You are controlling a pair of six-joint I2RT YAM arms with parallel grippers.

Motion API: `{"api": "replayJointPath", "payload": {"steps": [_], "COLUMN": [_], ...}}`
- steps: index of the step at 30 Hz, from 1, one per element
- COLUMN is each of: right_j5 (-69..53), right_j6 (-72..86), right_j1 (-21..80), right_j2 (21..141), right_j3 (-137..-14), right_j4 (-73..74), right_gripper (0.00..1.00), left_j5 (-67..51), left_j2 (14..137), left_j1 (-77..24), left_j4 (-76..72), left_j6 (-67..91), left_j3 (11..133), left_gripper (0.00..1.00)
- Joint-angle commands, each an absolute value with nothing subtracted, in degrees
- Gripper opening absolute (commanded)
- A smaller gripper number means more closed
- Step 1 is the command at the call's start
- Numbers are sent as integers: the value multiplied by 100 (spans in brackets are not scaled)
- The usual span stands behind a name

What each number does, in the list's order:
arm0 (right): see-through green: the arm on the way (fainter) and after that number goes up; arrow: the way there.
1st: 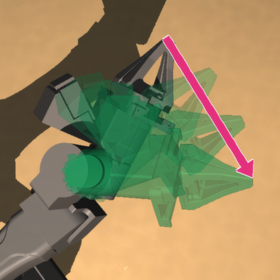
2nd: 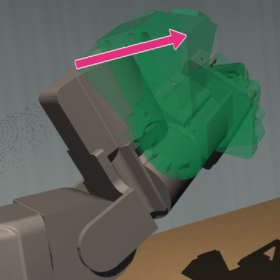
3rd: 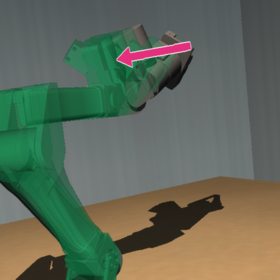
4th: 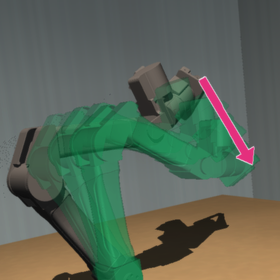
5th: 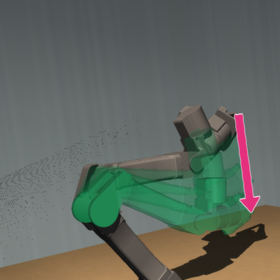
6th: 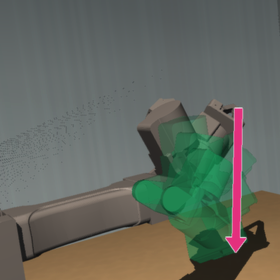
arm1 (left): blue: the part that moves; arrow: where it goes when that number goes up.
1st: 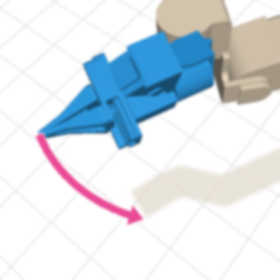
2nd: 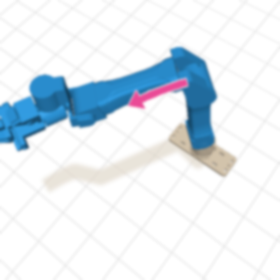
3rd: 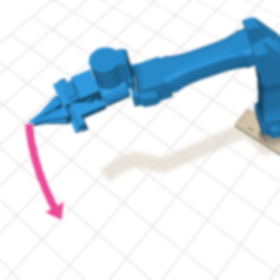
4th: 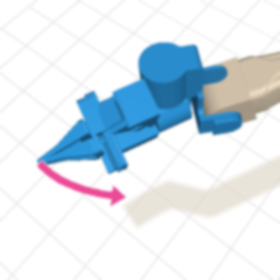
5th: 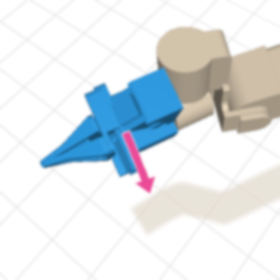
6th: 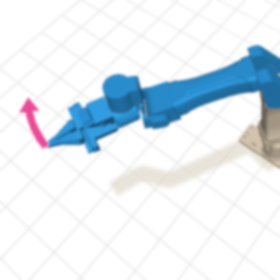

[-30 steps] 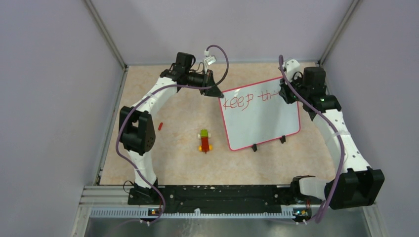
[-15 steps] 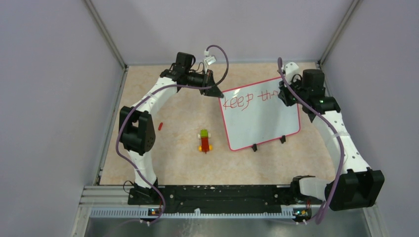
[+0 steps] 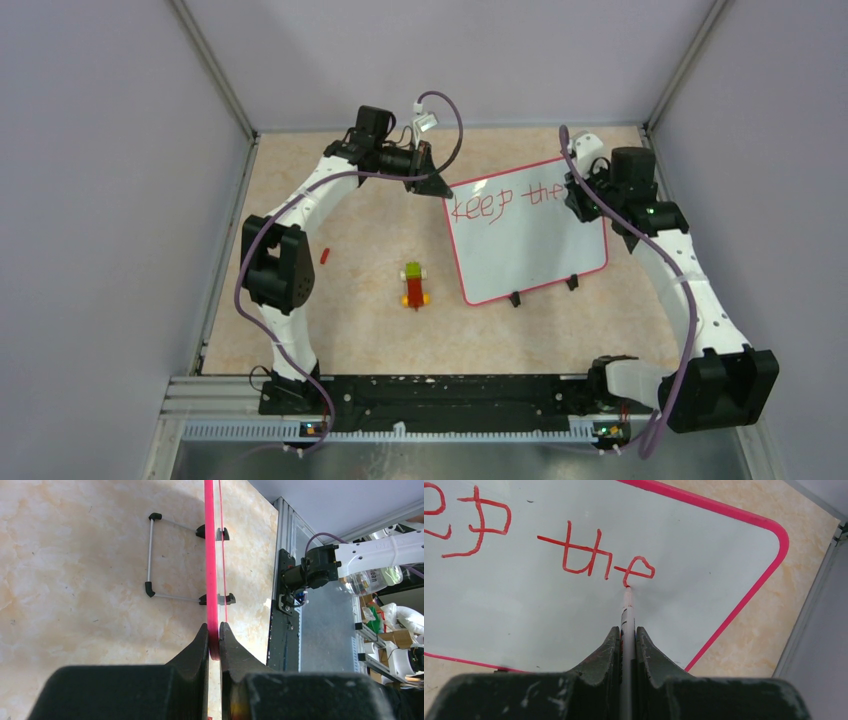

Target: Write a sentence on the whiteboard

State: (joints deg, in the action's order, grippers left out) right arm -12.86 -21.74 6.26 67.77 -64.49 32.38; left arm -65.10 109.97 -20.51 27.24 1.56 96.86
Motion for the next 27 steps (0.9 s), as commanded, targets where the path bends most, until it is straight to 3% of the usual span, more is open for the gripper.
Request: {"api": "replayJointPath", "payload": {"steps": [1,12,17,19,22,27], "right_j5": [-918,-823,-1568,-2007,-2567,-3086], "right_j6": [-2351,-2304,-2306,-2350,-2382,-2210], "right_j1": [626,429,432,439,478,770], "right_j2": [6661,6811,6675,6606,6494,6273], "right_j3": [-6416,-6737,-7060,-7191,-7293,-7006], "right_j4": [3094,3011,3516,3817,4154,4176], "right_gripper": [0,0,0,0,0,0], "left_j5": [-6704,-6672,-6665,-6699,-6686,-6686], "left_j2": [10679,10671,10682,10687,10656,10523], "left_j1": [-2083,-2076,-2078,-2076,-2069,-2034], "left_j4": [2526,2531,2561,2605,2717,2882], "left_j6": [-75,-83,-78,-122,-247,-398], "left_j3": [9686,9677,9734,9738,9738,9653], "left_gripper": [0,0,0,4,20,30]}}
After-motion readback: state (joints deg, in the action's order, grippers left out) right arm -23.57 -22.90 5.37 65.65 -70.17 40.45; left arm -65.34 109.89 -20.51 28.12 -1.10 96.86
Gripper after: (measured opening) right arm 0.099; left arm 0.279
